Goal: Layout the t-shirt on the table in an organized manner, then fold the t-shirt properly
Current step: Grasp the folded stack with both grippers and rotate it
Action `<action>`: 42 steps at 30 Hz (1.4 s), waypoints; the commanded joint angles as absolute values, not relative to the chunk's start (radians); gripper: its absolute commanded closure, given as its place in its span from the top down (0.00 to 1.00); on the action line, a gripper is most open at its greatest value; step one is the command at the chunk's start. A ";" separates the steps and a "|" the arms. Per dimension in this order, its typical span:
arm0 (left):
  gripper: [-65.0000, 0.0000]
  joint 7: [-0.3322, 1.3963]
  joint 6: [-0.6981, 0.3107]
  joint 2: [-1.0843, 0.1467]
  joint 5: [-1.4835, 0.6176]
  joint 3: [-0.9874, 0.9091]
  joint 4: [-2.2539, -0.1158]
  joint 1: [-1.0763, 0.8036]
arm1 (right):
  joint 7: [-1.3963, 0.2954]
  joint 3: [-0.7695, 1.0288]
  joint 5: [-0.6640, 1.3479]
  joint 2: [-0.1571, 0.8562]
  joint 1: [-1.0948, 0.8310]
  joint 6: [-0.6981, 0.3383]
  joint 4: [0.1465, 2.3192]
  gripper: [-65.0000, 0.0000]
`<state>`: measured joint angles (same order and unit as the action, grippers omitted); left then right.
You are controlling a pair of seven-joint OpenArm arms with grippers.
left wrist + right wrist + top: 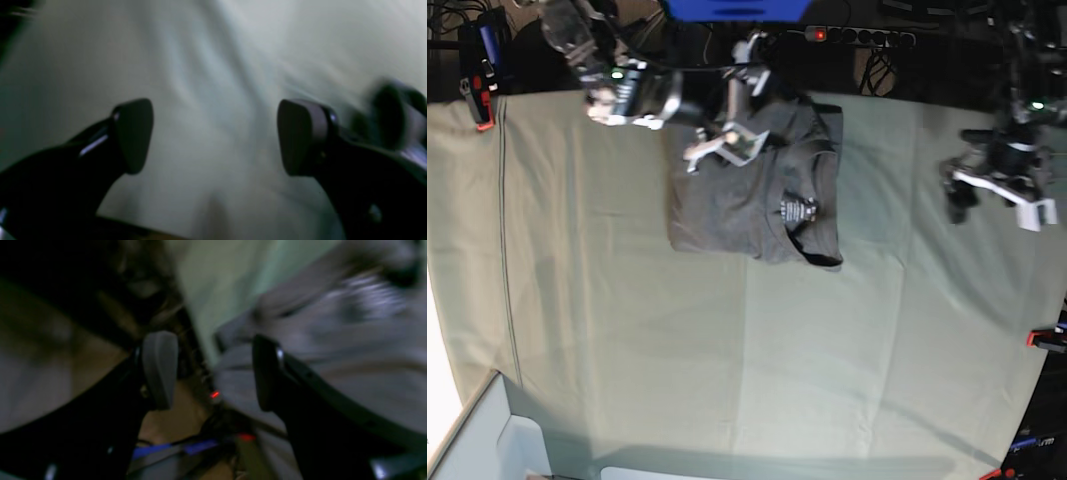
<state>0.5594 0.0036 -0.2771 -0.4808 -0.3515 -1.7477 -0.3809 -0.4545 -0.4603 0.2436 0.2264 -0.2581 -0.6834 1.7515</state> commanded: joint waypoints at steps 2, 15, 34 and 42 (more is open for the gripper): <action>0.87 0.541 0.001 -0.246 -0.486 -0.303 -1.759 -0.346 | -0.433 -0.384 0.257 0.226 -0.272 -0.698 1.802 0.57; 0.95 0.541 0.010 -0.145 -0.484 0.094 -1.593 -0.245 | -0.435 -0.081 0.257 0.223 -0.352 -0.698 1.828 0.57; 0.81 0.541 0.002 -0.154 -0.484 0.143 -1.442 -0.245 | -0.437 -0.019 0.255 0.226 -0.375 -0.698 1.828 0.57; 0.41 0.541 0.001 -0.151 -0.484 0.165 -1.437 -0.216 | -0.437 -0.019 0.255 0.226 -0.375 -0.698 1.828 0.56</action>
<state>0.5186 0.0036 -0.1524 -0.4759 0.1593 -1.4326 -0.2169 -0.4599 -0.0223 0.2405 0.2192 -0.3771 -0.6838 1.8084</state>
